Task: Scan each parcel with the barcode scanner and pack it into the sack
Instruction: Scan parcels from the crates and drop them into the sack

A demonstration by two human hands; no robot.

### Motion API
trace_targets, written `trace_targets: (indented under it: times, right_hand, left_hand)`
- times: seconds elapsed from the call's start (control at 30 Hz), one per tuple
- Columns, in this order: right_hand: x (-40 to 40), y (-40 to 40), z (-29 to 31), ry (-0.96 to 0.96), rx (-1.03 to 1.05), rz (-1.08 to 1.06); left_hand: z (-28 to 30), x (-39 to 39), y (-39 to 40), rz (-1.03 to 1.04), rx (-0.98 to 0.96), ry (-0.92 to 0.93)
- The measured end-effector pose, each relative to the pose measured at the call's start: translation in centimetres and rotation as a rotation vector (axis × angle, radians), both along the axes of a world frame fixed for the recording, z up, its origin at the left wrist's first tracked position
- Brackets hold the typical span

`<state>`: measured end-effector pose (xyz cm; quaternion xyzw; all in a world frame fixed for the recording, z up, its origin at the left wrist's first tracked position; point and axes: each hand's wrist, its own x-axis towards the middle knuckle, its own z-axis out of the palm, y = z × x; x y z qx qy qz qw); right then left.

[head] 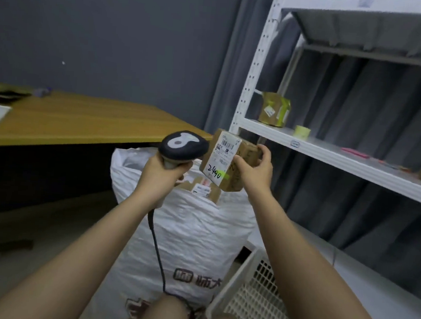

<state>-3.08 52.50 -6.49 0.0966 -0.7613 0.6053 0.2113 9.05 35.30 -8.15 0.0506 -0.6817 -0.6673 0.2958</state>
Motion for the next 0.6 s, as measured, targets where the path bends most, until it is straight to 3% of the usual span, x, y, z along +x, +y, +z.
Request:
trace_targets:
  times: [0.2, 0.3, 0.4, 0.6]
  right_hand:
    - [-5.3, -3.4, -1.7, -0.144, 0.355, -0.014]
    - [-7.3, -4.4, -2.1, -0.206, 0.240, 0.066]
    - [-8.4, -4.2, -2.5, -0.281, 0.354, 0.134]
    - [-6.6, -0.8, -1.3, -0.171, 0.360, 0.141]
  left_hand:
    - [-1.3, -2.9, -2.0, 0.010, 0.023, -0.052]
    - [-1.8, -3.9, -2.6, 0.025, 0.015, -0.050]
    - [-2.1, -4.5, -2.7, 0.045, 0.010, -0.049]
    - [-2.1, -4.9, -0.3, -0.032, -0.012, -0.069]
